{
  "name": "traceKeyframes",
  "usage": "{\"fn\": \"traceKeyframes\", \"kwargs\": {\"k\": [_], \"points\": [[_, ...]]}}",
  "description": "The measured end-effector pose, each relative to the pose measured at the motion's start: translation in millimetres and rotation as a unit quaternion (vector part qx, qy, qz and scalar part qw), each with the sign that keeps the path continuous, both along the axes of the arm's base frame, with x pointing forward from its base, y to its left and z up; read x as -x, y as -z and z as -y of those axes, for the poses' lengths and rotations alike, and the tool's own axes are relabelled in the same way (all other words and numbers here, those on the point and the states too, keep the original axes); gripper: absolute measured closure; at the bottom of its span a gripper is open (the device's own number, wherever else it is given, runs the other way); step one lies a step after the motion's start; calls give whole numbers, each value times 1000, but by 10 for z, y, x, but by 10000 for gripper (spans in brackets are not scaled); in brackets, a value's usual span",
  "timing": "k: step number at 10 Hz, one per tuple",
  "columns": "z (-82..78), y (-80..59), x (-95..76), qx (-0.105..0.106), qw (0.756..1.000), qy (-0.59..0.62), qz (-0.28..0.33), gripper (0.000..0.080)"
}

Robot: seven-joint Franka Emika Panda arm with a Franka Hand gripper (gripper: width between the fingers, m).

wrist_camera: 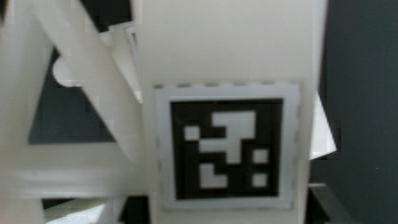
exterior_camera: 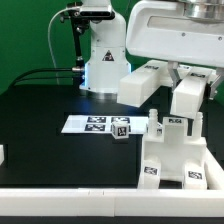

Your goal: Assemble chair

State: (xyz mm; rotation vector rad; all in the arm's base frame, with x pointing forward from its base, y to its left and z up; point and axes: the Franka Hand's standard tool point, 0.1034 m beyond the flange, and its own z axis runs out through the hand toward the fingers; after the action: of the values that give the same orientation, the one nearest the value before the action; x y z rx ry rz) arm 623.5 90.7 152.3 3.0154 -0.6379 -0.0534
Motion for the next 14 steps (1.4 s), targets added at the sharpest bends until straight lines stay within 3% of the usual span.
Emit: {"fn": "traceKeyframes", "kwargs": {"k": [1,2,3,6,9,11,14], "points": [[-22,7,5,0,1000,-3,1,515],[-119,25,-10,9,999,-46,27,515],[-257,55,87,3,995,-84,43,515],[-266,144,233,-2,993,-96,71,515],[-247,172,256,-3,993,-102,65,515],[-231,227,388,-18,994,-89,54,515],[-246,313,497,-19,995,-87,43,515]]}}
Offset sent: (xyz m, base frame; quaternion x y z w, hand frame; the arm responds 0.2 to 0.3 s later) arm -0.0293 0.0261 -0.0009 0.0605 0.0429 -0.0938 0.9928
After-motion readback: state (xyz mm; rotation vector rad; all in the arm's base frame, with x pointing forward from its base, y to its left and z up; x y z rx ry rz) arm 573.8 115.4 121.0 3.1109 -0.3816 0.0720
